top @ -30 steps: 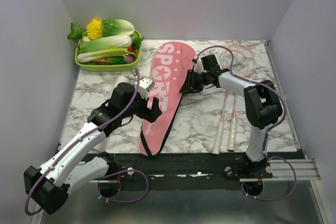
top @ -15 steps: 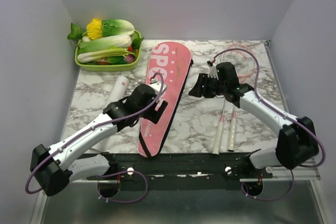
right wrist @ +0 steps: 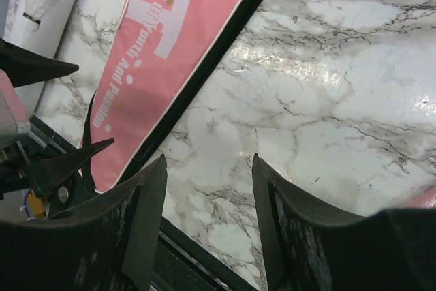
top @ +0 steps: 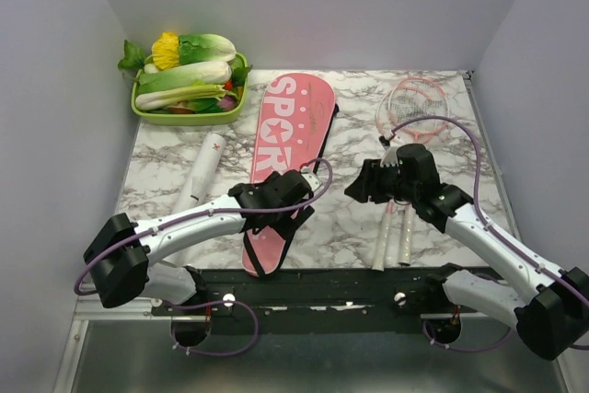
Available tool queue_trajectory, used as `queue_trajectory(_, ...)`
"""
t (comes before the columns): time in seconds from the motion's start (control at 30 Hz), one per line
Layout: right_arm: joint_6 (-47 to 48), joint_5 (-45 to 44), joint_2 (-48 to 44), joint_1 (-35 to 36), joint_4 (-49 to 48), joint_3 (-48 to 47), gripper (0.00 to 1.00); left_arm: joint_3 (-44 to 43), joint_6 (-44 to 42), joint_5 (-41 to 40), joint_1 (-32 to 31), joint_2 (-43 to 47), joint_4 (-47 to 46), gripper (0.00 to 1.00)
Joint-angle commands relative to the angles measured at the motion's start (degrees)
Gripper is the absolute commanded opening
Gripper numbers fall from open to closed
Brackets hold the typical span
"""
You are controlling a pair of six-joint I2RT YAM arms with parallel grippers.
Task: Pack up the badminton gear
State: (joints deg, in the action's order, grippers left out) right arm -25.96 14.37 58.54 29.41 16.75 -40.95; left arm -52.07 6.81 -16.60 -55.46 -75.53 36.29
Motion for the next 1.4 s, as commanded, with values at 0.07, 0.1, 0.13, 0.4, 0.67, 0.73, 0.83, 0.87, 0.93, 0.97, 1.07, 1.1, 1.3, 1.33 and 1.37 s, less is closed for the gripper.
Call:
queue_trajectory(0.07, 0.9, -0.3, -1.4, 0.3, 1.0, 2.5, 0.61, -2.7, 1.3, -1.1, -2.6, -5.0, 1.3, 0.93)
queue_trajectory(0.1, 0.9, -0.1, -1.4, 0.3, 0.9, 2.5, 0.61, -2.9, 1.2, -1.0, -2.9, -5.9, 1.7, 0.92)
queue_trajectory(0.13, 0.9, 0.0, -1.3, 0.3, 0.7, 2.8, 0.61, -3.3, 1.0, -1.0, -3.2, -6.9, 1.9, 0.91)
queue_trajectory(0.4, 1.3, 0.5, -0.6, 0.3, -0.1, 3.7, 0.6, -5.3, 1.5, 0.2, -4.7, -12.3, 1.9, 0.91)
queue_trajectory(0.67, 1.7, 1.6, 1.4, 0.3, -1.5, 3.9, 0.6, -5.3, 5.0, 0.8, -5.2, -15.1, 0.8, 0.89)
queue_trajectory(0.73, 1.8, 1.9, 1.8, 0.3, -1.9, 3.7, 0.6, -5.6, 5.4, 1.7, -5.4, -16.0, 0.8, 0.87)
queue_trajectory(0.83, 2.0, 2.2, 2.5, 0.3, -2.3, 3.7, 0.6, -5.7, 5.7, 1.8, -5.8, -17.3, 0.4, 0.85)
queue_trajectory(0.87, 2.0, 2.3, 2.8, 0.2, -2.3, 3.9, 0.59, -5.7, 5.8, 1.8, -5.8, -17.8, 0.4, 0.85)
queue_trajectory(0.93, 2.2, 2.5, 3.2, 0.3, -2.4, 3.9, 0.59, -5.6, 5.9, 2.1, -5.9, -18.0, 0.0, 0.82)
queue_trajectory(0.97, 2.2, 2.5, 3.3, 0.3, -2.5, 3.8, 0.59, -5.5, 6.0, 2.3, -5.9, -18.1, 0.0, 0.82)
queue_trajectory(1.07, 2.3, 2.8, 3.8, 0.3, -3.0, 3.8, 0.59, -5.6, 5.9, 2.6, -5.9, -18.7, -0.3, 0.77)
queue_trajectory(1.1, 2.2, 2.9, 4.0, 0.3, -3.0, 3.8, 0.59, -5.7, 5.9, 2.7, -5.9, -19.0, -0.3, 0.76)
queue_trajectory(1.3, 2.2, 3.0, 4.3, 0.3, -3.5, 3.9, 0.59, -5.7, 5.8, 3.9, -5.9, -20.0, -0.8, 0.63)
queue_trajectory(1.33, 2.2, 2.9, 4.3, 0.3, -3.4, 3.9, 0.59, -5.6, 5.8, 4.2, -6.0, -20.0, -0.9, 0.58)
queue_trajectory(1.37, 2.2, 2.9, 4.2, 0.3, -3.5, 3.9, 0.59, -5.5, 5.8, 4.3, -5.9, -20.2, -1.0, 0.56)
